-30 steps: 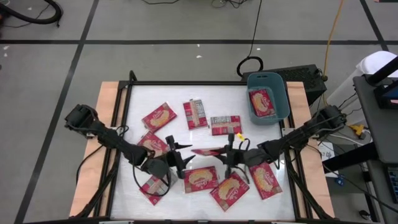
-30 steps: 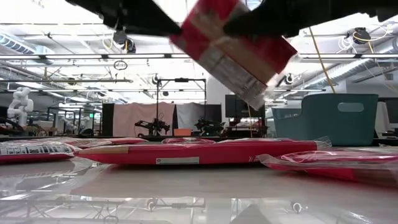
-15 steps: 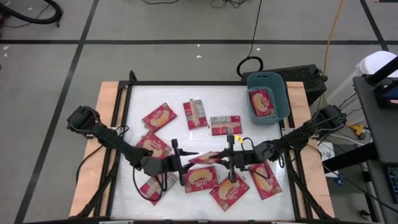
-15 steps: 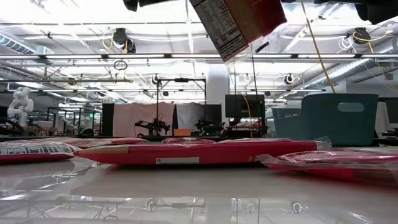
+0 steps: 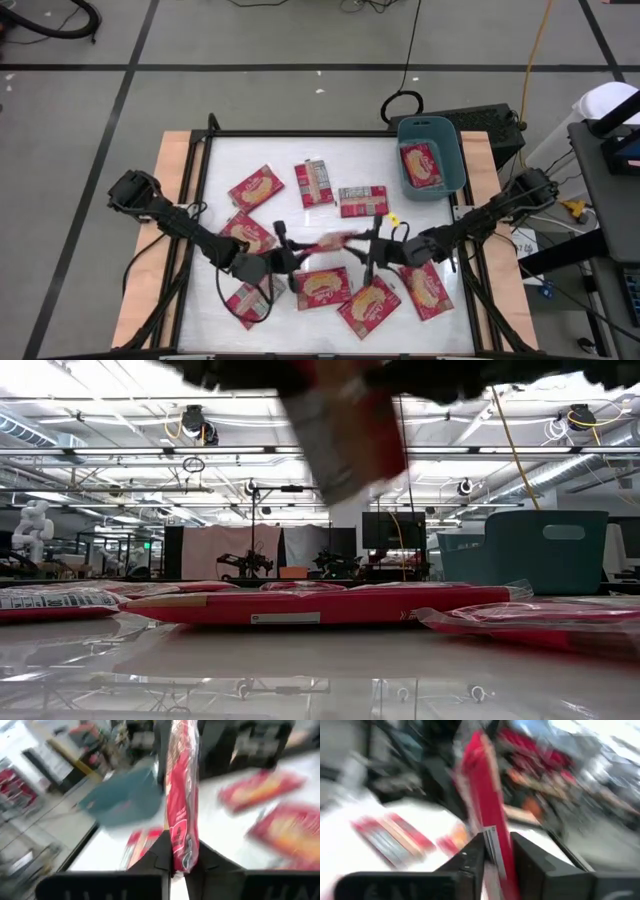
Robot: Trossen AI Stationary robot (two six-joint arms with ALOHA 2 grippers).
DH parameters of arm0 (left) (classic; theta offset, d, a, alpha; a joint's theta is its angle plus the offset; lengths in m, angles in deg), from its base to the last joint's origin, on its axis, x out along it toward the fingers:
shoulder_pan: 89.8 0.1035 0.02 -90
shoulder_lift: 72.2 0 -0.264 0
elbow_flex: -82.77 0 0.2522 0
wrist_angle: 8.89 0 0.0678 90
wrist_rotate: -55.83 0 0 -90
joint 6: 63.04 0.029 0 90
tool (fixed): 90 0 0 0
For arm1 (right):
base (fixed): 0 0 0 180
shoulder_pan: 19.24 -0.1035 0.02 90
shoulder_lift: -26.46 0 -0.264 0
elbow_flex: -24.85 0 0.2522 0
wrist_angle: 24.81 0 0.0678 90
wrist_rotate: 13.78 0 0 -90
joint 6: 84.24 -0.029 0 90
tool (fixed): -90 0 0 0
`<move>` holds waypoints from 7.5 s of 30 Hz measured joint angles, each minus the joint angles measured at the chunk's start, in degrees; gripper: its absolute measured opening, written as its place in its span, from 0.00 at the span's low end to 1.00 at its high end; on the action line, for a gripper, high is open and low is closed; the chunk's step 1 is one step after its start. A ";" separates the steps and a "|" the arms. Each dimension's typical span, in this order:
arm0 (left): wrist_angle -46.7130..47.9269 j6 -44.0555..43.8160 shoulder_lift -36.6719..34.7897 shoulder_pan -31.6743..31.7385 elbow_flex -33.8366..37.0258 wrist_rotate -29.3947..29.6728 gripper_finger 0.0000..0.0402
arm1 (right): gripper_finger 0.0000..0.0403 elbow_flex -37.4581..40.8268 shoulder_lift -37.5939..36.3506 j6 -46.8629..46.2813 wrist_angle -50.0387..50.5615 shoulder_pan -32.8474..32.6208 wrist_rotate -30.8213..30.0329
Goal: Sort popcorn bags into baskets
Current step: Put the red popcorn bag into the blue bin
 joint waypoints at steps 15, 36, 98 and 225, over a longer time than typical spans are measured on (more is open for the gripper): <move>22.79 -16.53 0.09 5.50 0.11 -0.64 0.05 | 0.41 -29.59 4.72 -17.09 56.29 2.82 -0.77; 24.20 -16.91 0.09 5.23 0.07 -3.86 0.07 | 0.11 -40.49 17.98 -5.25 68.09 8.78 7.91; 23.27 -24.79 0.04 7.00 0.02 -3.84 0.38 | 0.00 -7.86 -36.55 21.60 86.33 54.31 15.08; 23.02 -27.55 0.09 -7.66 0.07 -14.55 0.38 | 0.28 -14.85 12.00 -30.99 45.48 -5.22 24.40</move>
